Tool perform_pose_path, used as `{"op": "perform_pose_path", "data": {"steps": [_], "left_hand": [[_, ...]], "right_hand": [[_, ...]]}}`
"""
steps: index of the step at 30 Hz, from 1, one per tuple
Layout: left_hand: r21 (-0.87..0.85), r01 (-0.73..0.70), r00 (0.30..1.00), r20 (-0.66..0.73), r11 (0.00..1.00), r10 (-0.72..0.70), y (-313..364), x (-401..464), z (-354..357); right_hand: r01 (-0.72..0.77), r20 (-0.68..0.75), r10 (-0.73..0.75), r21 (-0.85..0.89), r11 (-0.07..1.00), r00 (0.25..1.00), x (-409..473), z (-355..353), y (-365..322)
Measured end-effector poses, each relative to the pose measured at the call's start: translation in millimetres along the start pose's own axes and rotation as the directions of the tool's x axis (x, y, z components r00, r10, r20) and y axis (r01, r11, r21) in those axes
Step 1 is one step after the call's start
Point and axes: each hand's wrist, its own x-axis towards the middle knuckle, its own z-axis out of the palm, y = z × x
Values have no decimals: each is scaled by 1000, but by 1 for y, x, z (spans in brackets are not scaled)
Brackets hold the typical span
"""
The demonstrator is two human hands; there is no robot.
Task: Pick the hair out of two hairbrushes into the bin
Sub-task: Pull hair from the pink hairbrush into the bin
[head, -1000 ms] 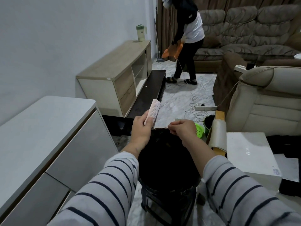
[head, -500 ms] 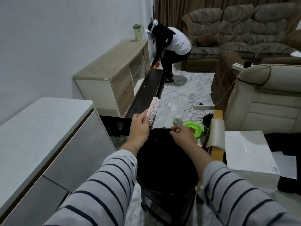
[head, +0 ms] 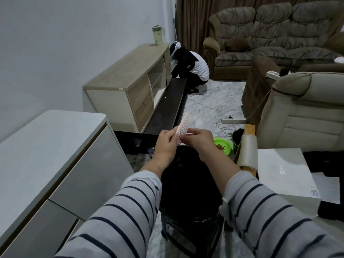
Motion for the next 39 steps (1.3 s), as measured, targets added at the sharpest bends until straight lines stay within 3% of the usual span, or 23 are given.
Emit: {"op": "perform_pose_path", "data": {"steps": [4, 7, 10, 12, 20, 26, 28, 30, 33, 36, 39], "left_hand": [[50, -43, 999, -6, 998, 44, 3, -3, 4], [111, -74, 997, -11, 991, 75, 3, -6, 7], [203, -95, 994, -28, 974, 103, 3, -6, 9], [236, -69, 994, -60, 969, 86, 2, -4, 7], [227, -54, 990, -112, 972, 81, 9, 0, 0], [270, -71, 993, -69, 960, 93, 15, 1, -5], [266, -68, 996, -45, 962, 82, 15, 1, -5], [231, -71, 997, -21, 970, 78, 16, 1, -4], [136, -83, 996, -4, 987, 84, 18, -1, -2], [122, -79, 996, -33, 989, 84, 16, 0, -4], [123, -47, 997, -62, 991, 55, 9, -1, -9]], "right_hand": [[-82, -125, 100, 137, 987, 987, 1, 4, 3], [-65, -155, 82, 110, 992, 985, 1, 4, 7], [-14, -223, -27, -179, 984, 974, 3, -2, 13], [22, -233, -125, -398, 917, 964, 2, -10, 16], [16, -233, -144, -478, 878, 962, 9, -30, 36], [-72, -122, -17, -689, 721, 992, 12, -38, 54], [0, -46, -33, -576, 817, 998, 12, -31, 48], [61, 38, -51, -333, 941, 998, 9, -21, 37], [-4, 168, 16, -70, 998, 986, 6, -6, 27], [-167, 230, 184, -90, 982, 956, 9, -7, 32], [-144, 238, 157, -72, 987, 958, 9, -12, 27]]}}
